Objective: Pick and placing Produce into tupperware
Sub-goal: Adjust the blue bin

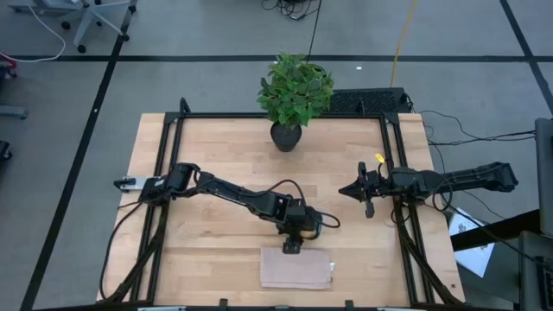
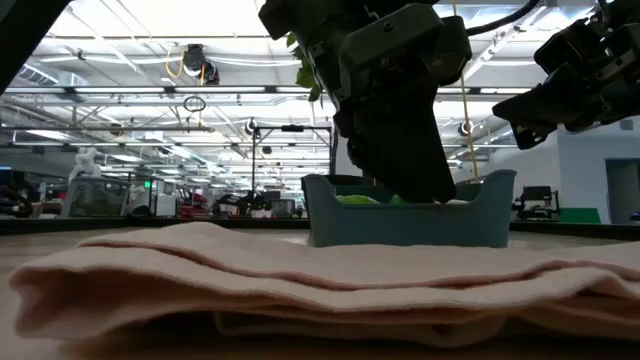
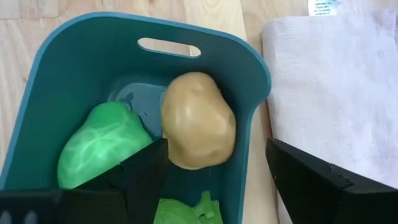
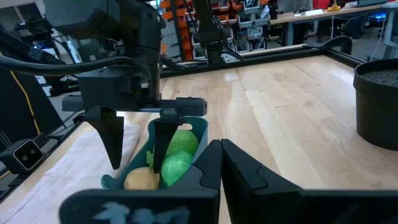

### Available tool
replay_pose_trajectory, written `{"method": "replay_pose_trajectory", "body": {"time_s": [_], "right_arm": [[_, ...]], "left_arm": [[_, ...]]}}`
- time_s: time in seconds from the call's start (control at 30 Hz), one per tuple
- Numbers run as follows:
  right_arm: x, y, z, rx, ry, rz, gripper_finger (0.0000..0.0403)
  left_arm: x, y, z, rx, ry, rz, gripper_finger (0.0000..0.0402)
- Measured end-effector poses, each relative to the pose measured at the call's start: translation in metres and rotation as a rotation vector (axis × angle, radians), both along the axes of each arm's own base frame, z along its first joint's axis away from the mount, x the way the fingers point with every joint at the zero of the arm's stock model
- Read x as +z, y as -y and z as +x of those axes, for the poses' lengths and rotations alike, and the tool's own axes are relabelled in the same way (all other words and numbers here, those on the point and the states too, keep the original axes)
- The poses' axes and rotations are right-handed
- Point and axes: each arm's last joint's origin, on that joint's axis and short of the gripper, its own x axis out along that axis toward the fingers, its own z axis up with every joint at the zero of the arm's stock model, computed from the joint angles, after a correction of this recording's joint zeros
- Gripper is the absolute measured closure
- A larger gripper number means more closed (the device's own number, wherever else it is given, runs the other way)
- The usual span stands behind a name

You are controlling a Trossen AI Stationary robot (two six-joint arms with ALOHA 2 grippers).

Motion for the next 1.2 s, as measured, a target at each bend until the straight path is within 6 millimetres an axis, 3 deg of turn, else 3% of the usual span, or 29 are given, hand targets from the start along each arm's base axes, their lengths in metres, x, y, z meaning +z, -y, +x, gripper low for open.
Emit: {"method": "replay_pose_trajectory", "body": {"time_s": [0.13, 0.33, 0.53, 0.7, 0.83, 0.97, 1.03, 1.2], "right_arm": [[0.0, 0.0, 0.0, 0.0, 0.0, 0.0, 0.0403], [0.0, 0.0, 0.0, 0.0, 0.001, 0.0, 0.0403], [0.0, 0.0, 0.0, 0.001, 0.0, 0.0, 0.0403], [-0.001, -0.001, 0.0, 0.027, -0.009, 0.003, 0.0403], [-0.001, -0.001, 0.0, 0.034, -0.009, 0.004, 0.0403], [-0.001, -0.001, 0.0, 0.033, -0.009, 0.01, 0.0403], [-0.001, -0.001, 0.0, 0.033, -0.009, 0.015, 0.0403], [0.001, -0.001, 0.0, 0.032, 0.004, 0.016, 0.0403]], "left_arm": [[0.011, 0.0, -0.002, -0.015, 0.024, 0.005, 0.0123], [0.054, 0.003, -0.015, -0.028, 0.11, 0.044, 0.0124], [0.083, 0.003, -0.036, 0.093, 0.098, 0.202, 0.0166], [0.074, -0.004, -0.051, 0.2, -0.06, 0.271, 0.0248], [0.05, -0.005, -0.061, 0.235, -0.142, 0.298, 0.0322], [0.04, -0.006, -0.07, 0.311, -0.124, 0.332, 0.0384], [0.039, -0.005, -0.079, 0.351, -0.093, 0.357, 0.0396], [0.042, -0.002, -0.105, 0.39, 0.118, 0.342, 0.0382]]}}
